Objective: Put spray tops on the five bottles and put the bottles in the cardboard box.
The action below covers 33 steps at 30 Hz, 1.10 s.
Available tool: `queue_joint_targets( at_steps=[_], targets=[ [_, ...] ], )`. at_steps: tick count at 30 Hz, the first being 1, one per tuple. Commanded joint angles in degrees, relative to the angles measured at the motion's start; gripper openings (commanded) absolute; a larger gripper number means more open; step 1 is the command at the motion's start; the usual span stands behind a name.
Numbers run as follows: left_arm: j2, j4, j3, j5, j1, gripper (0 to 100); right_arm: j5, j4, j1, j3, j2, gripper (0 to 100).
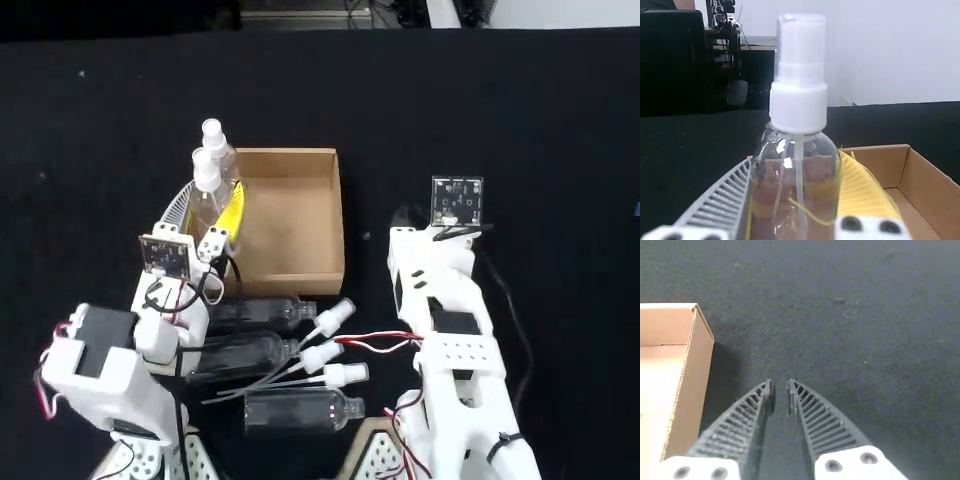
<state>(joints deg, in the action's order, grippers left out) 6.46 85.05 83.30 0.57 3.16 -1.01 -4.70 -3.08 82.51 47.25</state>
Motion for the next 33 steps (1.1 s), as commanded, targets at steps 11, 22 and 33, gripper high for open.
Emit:
queue_joint_targets(
  at_steps=[11,22,33],
  targets=[
    [3.4,3.5,-5.8,0.3,-0.5,3,-0.9,1.8,0.9,-0.4,2.1,2.5],
    [3.4,-2.8,-7.3,0.3,-0.5,3,-0.8,1.8,0.9,-0.4,2.1,2.5],
    [10.5,3.8,-9.5,0.3,-0.3,3,-0.9,1.8,0.9,-0.4,2.1,2.5]
  ],
)
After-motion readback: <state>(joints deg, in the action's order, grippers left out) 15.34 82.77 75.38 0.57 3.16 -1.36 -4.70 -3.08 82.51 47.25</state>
